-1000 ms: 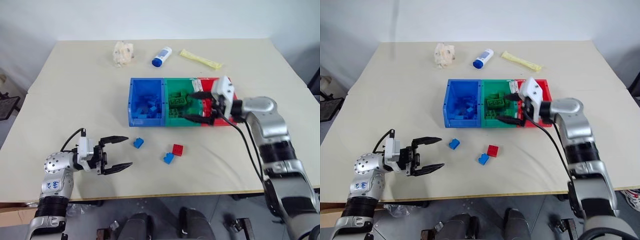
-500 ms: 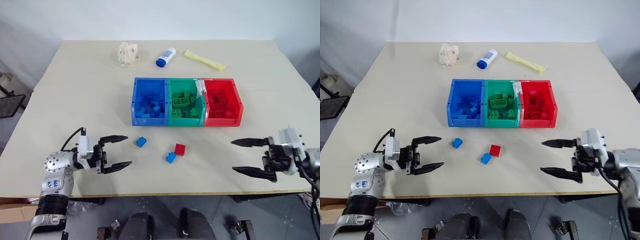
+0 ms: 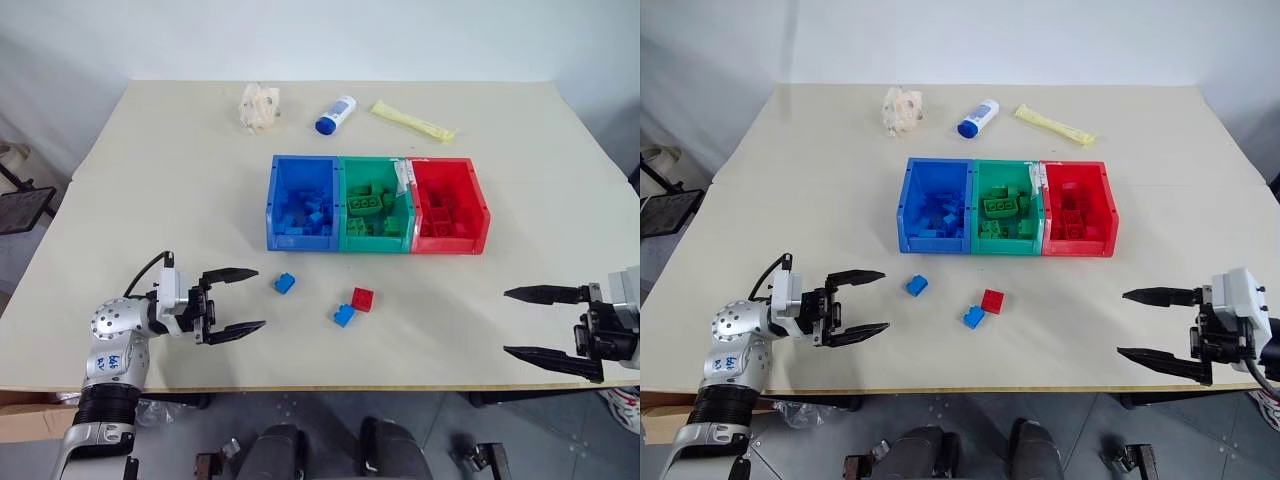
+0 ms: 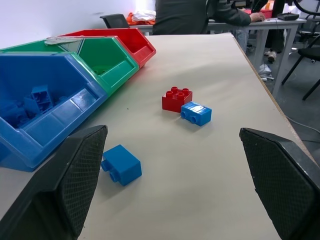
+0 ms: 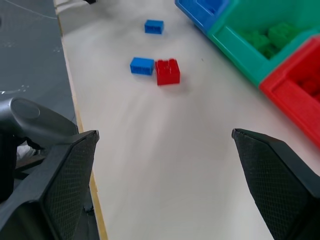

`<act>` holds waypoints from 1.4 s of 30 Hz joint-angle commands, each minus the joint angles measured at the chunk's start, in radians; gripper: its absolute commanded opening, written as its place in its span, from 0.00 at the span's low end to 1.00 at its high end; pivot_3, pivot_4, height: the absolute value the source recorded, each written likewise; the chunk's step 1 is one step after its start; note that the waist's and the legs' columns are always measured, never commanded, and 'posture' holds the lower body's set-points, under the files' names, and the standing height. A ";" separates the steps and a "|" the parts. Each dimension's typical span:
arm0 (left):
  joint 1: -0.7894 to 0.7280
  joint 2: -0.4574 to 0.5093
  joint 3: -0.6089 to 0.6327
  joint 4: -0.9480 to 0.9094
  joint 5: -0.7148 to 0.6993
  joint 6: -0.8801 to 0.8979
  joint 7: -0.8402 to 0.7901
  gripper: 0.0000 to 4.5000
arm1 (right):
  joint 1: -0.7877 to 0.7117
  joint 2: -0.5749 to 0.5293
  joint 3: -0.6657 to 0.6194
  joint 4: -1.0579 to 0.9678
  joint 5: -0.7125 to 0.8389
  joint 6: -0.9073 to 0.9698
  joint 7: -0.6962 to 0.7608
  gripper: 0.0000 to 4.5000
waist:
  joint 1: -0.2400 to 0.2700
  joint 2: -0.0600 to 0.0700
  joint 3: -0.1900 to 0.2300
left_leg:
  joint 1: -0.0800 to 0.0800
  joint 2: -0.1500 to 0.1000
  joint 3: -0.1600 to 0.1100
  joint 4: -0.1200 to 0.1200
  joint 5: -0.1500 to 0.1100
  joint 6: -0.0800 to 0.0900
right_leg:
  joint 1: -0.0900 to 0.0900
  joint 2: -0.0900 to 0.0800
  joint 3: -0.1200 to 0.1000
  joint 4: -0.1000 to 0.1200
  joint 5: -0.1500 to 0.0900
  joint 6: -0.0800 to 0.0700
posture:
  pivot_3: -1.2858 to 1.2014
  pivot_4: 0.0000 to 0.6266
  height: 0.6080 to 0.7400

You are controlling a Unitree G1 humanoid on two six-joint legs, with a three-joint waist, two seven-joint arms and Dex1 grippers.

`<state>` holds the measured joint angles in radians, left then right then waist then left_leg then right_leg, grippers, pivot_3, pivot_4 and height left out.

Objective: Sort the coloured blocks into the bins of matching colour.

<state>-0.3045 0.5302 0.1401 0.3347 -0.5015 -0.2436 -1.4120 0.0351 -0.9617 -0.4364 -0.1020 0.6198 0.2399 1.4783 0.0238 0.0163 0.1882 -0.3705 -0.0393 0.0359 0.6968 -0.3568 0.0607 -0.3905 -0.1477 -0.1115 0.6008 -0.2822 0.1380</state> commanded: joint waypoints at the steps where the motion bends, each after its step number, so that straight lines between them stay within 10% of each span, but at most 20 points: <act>1: -0.007 0.005 0.007 -0.006 -0.003 -0.012 -0.004 1.00 | -0.095 -0.003 0.125 -0.096 -0.032 0.056 -0.082 0.99 | -0.002 0.000 0.000 | 0.000 0.000 0.000 0.000 0.000 0.000 | -0.001 0.000 0.001 0.000 0.000 0.000 | 0.52 0.24 1.00; 28: 0.062 0.013 0.025 -0.106 -0.016 0.006 0.028 1.00 | -0.509 0.347 0.702 0.128 -0.442 0.055 -0.369 0.99 | -0.007 0.000 0.000 | -0.001 -0.001 0.000 0.000 0.000 0.000 | -0.002 0.006 -0.009 0.003 0.000 0.000 | 0.52 0.24 1.00; 37: 0.071 0.016 0.029 -0.108 -0.016 0.002 0.029 1.00 | -0.510 0.361 0.689 0.128 -0.445 0.049 -0.375 0.34 | -0.013 0.000 0.000 | -0.001 0.000 -0.001 0.000 0.000 0.000 | -0.002 0.007 -0.009 0.003 0.000 0.000 | 0.52 0.24 1.00; 42: 0.063 0.014 0.029 -0.093 -0.015 -0.003 0.024 1.00 | -0.502 0.353 0.649 0.087 -0.410 0.059 -0.376 0.32 | -0.013 0.000 0.000 | -0.001 0.000 -0.001 0.000 0.000 0.000 | -0.002 0.007 -0.009 0.003 0.000 0.000 | 0.52 0.24 1.00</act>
<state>-0.2387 0.5319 0.1495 0.2503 -0.5043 -0.2325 -1.3884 -0.4721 -0.6028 0.2534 0.0284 0.1816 0.3016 1.1010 0.0111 0.0161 0.1881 -0.3717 -0.0397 0.0353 0.6970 -0.3568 0.0605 -0.3921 -0.1411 -0.1203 0.6036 -0.2823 0.1377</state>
